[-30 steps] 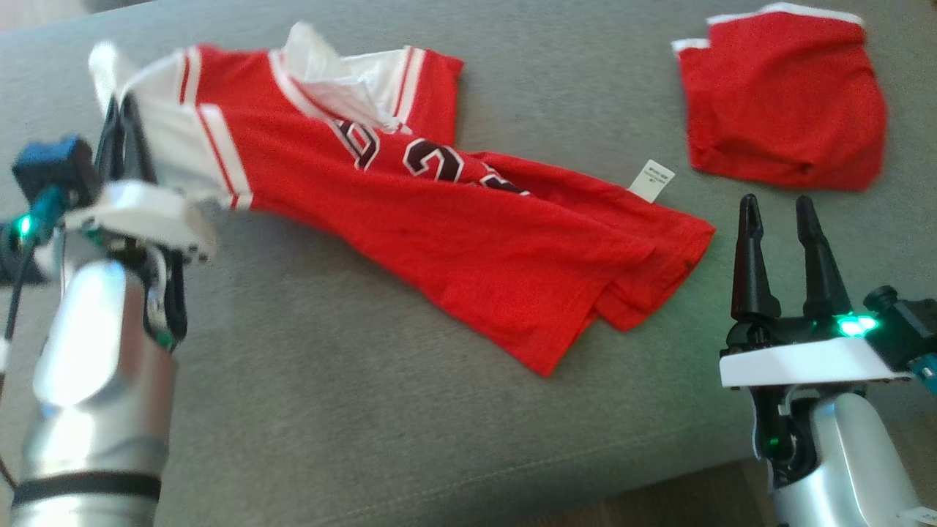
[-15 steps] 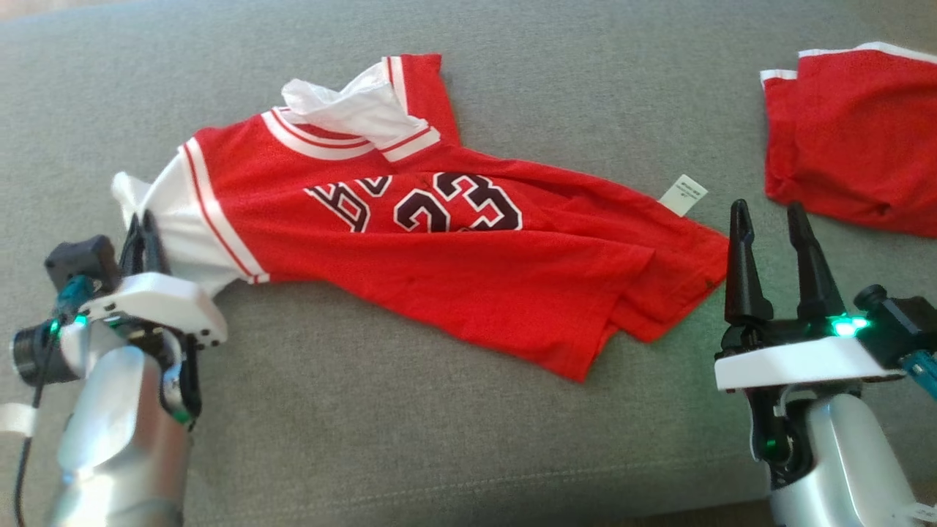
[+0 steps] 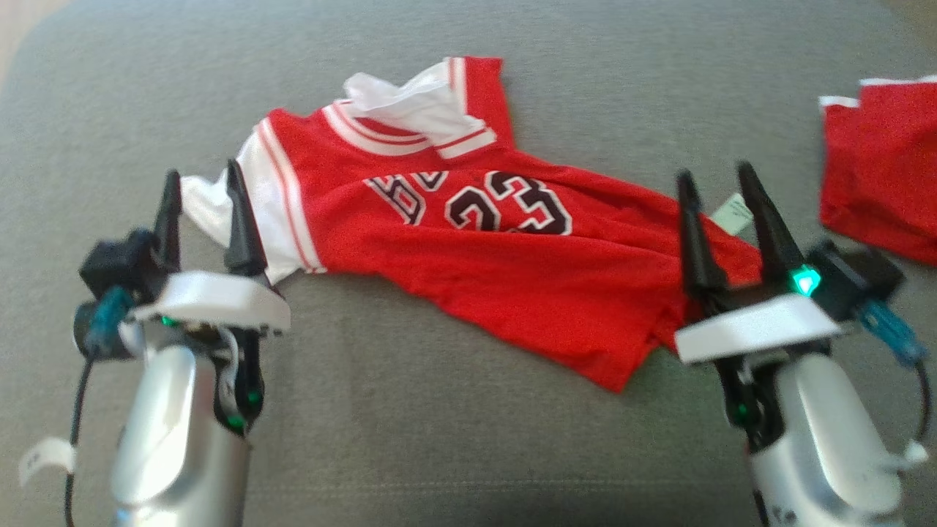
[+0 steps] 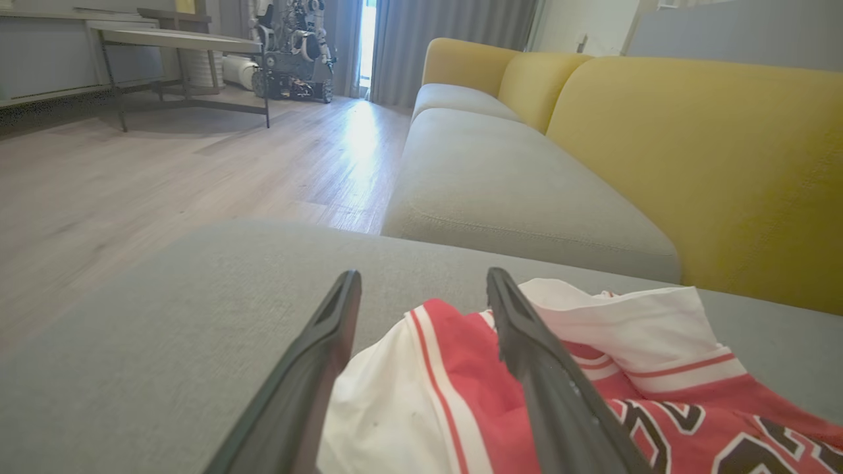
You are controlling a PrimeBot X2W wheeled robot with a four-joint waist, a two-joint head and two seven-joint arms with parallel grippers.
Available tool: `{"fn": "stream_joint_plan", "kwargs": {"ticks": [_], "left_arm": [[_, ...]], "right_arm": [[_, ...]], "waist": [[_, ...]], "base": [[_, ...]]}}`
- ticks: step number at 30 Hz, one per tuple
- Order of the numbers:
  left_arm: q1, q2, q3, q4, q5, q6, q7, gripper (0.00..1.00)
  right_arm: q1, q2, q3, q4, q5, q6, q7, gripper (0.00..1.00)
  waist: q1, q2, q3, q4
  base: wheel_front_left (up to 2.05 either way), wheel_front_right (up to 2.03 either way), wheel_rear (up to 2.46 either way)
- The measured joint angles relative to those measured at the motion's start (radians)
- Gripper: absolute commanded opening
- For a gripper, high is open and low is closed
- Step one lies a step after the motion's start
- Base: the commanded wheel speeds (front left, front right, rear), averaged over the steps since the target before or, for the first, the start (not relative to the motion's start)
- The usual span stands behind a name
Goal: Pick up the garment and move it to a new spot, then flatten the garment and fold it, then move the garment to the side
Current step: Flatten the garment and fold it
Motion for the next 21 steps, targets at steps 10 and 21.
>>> {"fn": "stream_joint_plan", "kwargs": {"ticks": [10, 21], "left_arm": [[0.093, -0.021, -0.111, -0.106, -0.042, -0.026, 0.000, 1.00], [0.091, -0.022, -0.241, -0.121, -0.161, 0.024, 0.000, 1.00]], "right_arm": [[-0.273, -0.118, 0.217, 0.145, 0.031, 0.000, 0.204, 1.00], [-0.480, -0.253, 0.388, 0.397, 0.207, 0.000, 0.318, 1.00]], "waist": [[0.0000, 0.0000, 0.026, 0.142], [0.0000, 0.0000, 0.091, 0.287]], "base": [[0.00, 0.00, 0.00], [0.00, 0.00, 0.00]]}}
